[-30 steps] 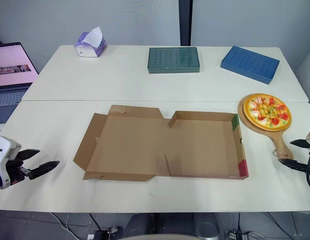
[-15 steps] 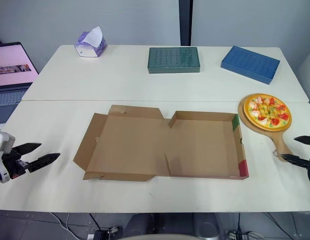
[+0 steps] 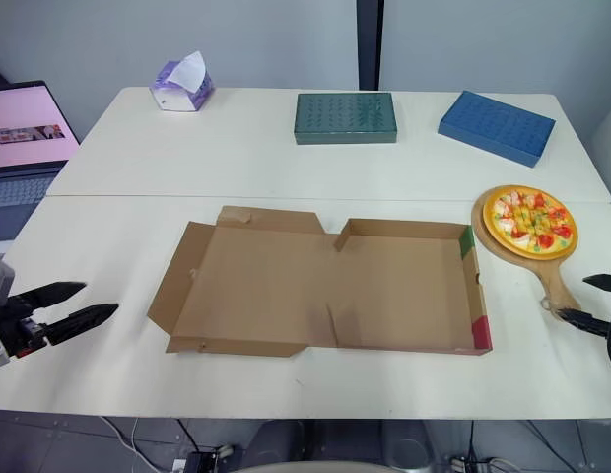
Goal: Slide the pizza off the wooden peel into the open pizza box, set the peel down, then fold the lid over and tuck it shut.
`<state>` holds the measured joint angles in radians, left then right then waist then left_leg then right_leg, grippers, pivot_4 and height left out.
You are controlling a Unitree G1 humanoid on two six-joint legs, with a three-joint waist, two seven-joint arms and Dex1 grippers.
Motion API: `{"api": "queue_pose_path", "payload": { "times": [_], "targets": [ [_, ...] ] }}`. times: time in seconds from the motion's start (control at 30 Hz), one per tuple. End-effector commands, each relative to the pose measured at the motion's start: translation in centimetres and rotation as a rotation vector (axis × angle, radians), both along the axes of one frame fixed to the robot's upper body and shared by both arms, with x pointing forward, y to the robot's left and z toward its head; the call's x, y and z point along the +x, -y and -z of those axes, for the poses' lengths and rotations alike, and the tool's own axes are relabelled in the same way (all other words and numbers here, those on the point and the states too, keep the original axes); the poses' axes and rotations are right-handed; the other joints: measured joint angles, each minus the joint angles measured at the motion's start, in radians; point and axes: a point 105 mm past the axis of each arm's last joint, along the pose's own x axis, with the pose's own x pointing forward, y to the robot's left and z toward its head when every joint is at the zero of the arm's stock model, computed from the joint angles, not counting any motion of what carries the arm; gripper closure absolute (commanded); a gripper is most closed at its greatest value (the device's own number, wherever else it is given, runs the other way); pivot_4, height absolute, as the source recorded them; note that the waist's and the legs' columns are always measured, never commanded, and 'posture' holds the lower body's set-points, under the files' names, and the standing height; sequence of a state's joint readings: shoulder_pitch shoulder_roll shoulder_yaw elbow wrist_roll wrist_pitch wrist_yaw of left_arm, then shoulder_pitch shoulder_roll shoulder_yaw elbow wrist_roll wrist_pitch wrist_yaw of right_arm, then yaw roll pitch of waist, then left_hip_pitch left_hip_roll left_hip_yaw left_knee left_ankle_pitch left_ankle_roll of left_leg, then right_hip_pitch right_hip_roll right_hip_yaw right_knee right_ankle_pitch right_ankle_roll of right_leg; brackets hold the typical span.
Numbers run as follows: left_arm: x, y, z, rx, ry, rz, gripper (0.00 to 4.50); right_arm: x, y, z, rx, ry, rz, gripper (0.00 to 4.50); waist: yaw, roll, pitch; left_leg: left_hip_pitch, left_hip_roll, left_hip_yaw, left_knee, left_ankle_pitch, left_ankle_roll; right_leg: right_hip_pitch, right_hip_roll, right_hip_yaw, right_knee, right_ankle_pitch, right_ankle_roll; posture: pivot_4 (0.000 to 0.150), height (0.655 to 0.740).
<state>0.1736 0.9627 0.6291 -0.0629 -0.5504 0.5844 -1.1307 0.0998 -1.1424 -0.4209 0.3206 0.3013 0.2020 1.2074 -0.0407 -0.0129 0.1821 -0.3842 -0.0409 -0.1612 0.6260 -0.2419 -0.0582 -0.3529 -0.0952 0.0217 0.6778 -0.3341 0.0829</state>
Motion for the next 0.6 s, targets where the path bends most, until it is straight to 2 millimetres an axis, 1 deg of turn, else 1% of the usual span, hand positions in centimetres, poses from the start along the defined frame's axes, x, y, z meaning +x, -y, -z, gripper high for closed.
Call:
{"api": "queue_pose_path", "payload": {
  "times": [0.03,0.17,0.2,0.3,0.33,0.43,0.5,0.6],
  "targets": [
    [0.8,5.5,-2.3,0.006,0.054,0.227,0.02,0.0,0.2,-1.6,-0.018,0.053,-0.004,0.00,0.009,0.001,0.001,0.000,0.000,0.000,0.000,0.000,0.000,0.000,0.000,0.000,0.000,0.000,0.000,0.150,0.7400],
    [1.1,10.8,-2.9,0.001,0.082,0.450,0.02,-0.6,-0.1,-1.8,-0.002,0.062,0.001,0.00,0.012,0.002,0.001,0.000,0.000,0.001,0.000,0.000,0.000,0.000,0.000,0.001,-0.001,0.000,0.000,0.150,0.7400],
    [1.1,11.5,-3.0,-0.004,0.091,0.480,0.02,-0.7,-0.2,-1.9,0.001,0.065,0.004,0.00,0.012,0.001,0.001,0.000,0.000,0.001,0.000,0.000,0.000,0.000,0.000,0.001,-0.001,0.000,0.000,0.150,0.7400],
    [0.8,15.8,-4.4,-0.059,0.170,0.675,0.02,-1.6,-0.6,-2.0,0.022,0.078,0.016,0.00,0.012,0.001,0.001,0.000,0.000,0.001,0.000,0.000,0.000,0.000,0.001,0.000,-0.001,0.000,0.000,0.150,0.7400],
    [0.6,16.9,-4.9,-0.075,0.193,0.727,0.02,-1.8,-0.8,-2.1,0.029,0.083,0.021,0.00,0.012,0.001,0.001,0.000,0.000,0.001,0.000,0.000,0.000,0.000,0.001,0.001,-0.001,0.000,0.000,0.150,0.7400],
    [0.2,19.0,-6.2,-0.115,0.241,0.847,0.02,-2.3,-1.3,-2.2,0.056,0.105,0.044,0.00,0.008,0.001,0.002,0.000,0.000,0.001,0.001,0.000,0.000,0.000,0.001,0.001,-0.001,0.000,0.000,0.150,0.7400],
    [-0.2,20.1,-6.7,-0.112,0.259,0.934,0.02,-2.6,-1.8,-2.4,0.084,0.131,0.064,0.00,0.007,0.000,0.002,0.000,0.001,0.001,0.001,0.000,0.000,0.000,0.002,0.001,-0.001,0.000,0.000,0.150,0.7400],
    [-0.3,21.1,-7.1,-0.095,0.286,1.007,0.02,-2.3,-2.6,-2.7,0.101,0.167,0.093,0.00,0.007,0.000,0.002,0.000,0.001,0.002,0.001,0.000,0.000,0.001,0.003,0.002,-0.001,0.000,0.000,0.150,0.7400]
  ]
}}
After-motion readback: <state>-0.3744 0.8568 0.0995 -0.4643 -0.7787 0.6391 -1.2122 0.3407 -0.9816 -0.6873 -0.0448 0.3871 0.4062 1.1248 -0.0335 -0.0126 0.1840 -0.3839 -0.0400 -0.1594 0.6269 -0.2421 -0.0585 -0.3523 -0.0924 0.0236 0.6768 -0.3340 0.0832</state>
